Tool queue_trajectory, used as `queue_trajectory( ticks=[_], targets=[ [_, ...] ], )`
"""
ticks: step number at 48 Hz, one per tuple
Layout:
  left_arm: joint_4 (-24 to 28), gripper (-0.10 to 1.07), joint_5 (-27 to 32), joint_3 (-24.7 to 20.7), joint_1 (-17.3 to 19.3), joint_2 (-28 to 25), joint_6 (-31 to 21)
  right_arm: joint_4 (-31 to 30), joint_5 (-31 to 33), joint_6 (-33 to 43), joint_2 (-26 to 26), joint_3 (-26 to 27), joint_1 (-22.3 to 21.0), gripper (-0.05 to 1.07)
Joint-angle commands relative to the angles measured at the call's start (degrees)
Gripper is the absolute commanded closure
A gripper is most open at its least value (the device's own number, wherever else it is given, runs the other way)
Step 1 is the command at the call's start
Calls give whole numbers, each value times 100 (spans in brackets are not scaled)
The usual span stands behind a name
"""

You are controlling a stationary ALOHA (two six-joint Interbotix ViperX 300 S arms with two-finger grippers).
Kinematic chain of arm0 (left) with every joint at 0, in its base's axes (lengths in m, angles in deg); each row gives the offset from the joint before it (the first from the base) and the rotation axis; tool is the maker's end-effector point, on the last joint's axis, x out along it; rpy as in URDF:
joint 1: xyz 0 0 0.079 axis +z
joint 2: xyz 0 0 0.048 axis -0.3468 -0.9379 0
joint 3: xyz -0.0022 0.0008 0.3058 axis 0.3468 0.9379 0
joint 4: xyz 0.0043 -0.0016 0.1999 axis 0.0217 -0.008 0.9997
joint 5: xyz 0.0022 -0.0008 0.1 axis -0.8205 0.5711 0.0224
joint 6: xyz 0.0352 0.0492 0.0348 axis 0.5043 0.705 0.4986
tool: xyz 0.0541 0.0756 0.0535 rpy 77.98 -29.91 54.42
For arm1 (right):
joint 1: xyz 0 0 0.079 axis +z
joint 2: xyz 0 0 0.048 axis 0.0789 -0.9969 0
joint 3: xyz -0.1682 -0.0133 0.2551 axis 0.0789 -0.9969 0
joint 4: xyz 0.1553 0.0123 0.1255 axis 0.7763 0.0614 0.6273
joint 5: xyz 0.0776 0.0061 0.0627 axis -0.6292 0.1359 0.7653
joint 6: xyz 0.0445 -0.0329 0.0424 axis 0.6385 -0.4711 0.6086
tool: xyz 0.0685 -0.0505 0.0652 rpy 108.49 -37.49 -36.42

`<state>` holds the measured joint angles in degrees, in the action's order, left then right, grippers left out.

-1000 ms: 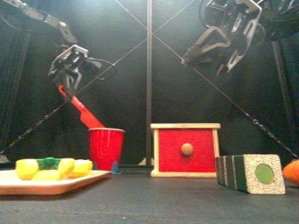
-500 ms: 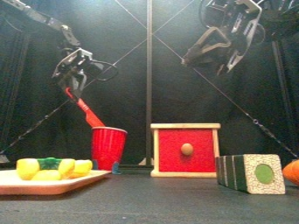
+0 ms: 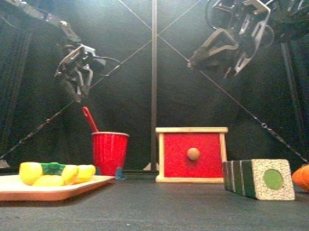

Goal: Put knife in cup

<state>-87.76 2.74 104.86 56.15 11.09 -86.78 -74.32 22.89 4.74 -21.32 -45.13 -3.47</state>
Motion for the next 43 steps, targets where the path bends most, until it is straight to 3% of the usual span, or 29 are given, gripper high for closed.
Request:
queue_trajectory(
  ticks=[1, 7, 11, 19, 26, 32, 43],
  targets=[
    [0, 25, -149, -149, 9, 246, 18, 18, -53, -9, 44, 44, -18, 43],
    [0, 25, -545, -44, -9, 677, 9, 18, -53, -9, 53, 44, -18, 43],
    [-9, 25, -1213, 290, -167, 1072, 9, 9, -53, -9, 53, 44, -18, 43],
    [-9, 25, -3199, 1485, -1222, 1784, -9, -9, -53, -9, 53, 62, -18, 43],
    [-9, 25, -4852, 2479, -2171, 2057, -26, 0, -53, -18, 53, 79, -26, 43],
    [-9, 25, -5713, 2927, -2646, 2092, -35, 9, -53, -18, 44, 88, -53, 43],
    [-9, 25, -6592, 3401, -3182, 2101, -26, 18, -105, -9, 44, 35, -70, 43]
  ],
)
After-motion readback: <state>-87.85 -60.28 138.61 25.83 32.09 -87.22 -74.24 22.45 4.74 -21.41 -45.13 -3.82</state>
